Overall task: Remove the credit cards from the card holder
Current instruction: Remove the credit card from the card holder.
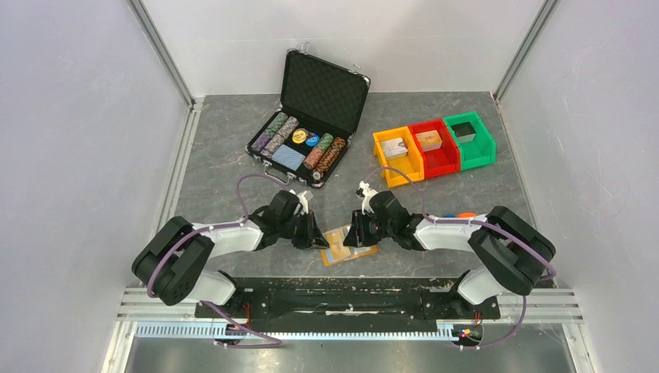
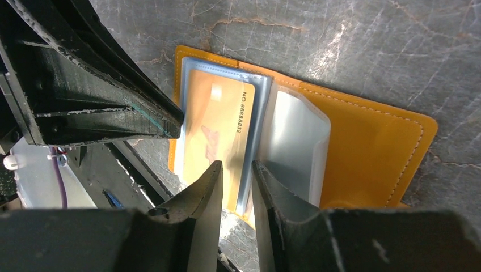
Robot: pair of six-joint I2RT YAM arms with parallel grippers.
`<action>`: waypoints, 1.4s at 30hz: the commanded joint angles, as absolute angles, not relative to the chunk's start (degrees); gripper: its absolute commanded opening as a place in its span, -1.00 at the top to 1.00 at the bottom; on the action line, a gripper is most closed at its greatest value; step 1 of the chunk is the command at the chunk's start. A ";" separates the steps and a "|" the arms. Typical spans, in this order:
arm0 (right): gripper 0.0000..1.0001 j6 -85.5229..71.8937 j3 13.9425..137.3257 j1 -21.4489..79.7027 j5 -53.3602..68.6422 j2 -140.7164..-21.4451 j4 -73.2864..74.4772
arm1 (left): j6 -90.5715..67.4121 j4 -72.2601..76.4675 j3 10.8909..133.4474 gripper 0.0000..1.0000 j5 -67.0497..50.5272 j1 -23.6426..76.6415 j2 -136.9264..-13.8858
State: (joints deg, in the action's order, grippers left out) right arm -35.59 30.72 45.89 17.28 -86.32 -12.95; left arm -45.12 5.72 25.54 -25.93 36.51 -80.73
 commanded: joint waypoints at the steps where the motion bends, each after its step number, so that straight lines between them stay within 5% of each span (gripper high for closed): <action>1: 0.46 -37.04 29.91 45.64 20.14 -87.51 -15.48 | -45.36 4.57 24.08 0.57 -24.79 36.83 -79.90; 8: 0.60 -41.38 25.87 44.76 25.02 -89.50 -25.66 | -45.54 5.79 23.48 0.57 -25.24 36.83 -81.04; 13: 1.00 -44.23 22.05 43.11 28.68 -89.73 -35.13 | -45.71 5.98 22.99 0.57 -25.07 36.83 -80.94; 37: 0.99 -44.40 19.04 39.20 30.88 -86.37 -36.04 | -46.23 4.04 22.79 0.57 -24.34 36.83 -80.45; 42: 0.73 -45.27 18.83 39.76 30.04 -86.41 -36.06 | -46.32 3.96 22.59 0.56 -24.65 36.83 -79.31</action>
